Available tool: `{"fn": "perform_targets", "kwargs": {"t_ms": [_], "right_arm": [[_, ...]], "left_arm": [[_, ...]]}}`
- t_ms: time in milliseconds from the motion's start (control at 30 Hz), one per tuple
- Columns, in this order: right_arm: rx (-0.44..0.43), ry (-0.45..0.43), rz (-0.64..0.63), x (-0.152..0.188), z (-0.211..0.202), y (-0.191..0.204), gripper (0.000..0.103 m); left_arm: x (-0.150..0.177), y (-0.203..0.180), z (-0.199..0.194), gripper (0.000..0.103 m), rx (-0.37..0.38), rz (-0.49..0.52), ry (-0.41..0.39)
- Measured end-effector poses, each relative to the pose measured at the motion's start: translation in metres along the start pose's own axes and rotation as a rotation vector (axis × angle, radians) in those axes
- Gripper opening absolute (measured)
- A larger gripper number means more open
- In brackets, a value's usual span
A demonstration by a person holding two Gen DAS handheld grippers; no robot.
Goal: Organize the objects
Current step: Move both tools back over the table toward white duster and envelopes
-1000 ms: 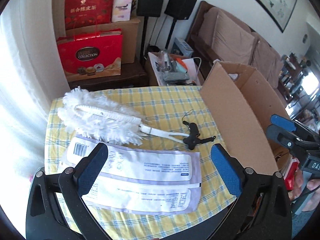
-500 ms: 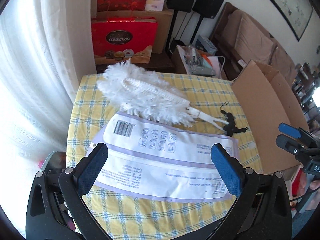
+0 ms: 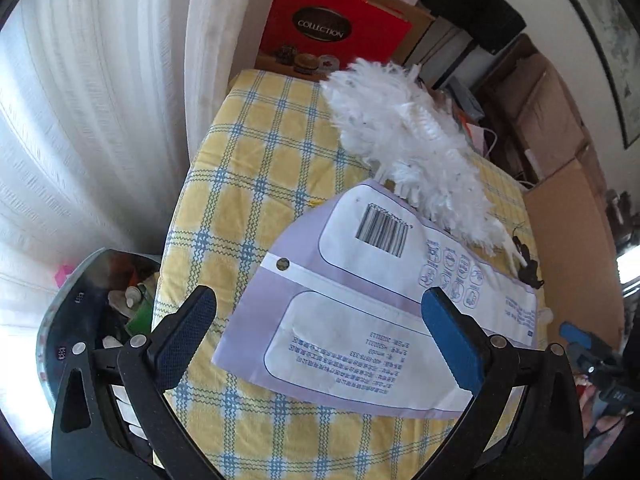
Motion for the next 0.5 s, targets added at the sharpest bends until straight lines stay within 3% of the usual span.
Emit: {"fn": "perform_targets", "kwargs": {"t_ms": [233,500], "right_arm": [[-0.028,0.039,0.069,0.003,0.018,-0.009,0.081],[-0.066,0.097,0.131,0.008,0.037,-0.014,0.074]], "left_arm": [[-0.007,0.013,0.020,0.103,0.016,-0.016,0.018],[-0.010,-0.003,0.027,0.101,0.068,0.032,0.024]]}}
Point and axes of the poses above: each gripper's, at about its wrist camera, not at the fingertips, and z roughly the way its jaws point, y to its left, x to its underside, the point moved 8 cm from there along z, roughly the way its jaws point, and after that the axes turned 14 degrees about z, right-handed, at the moved point
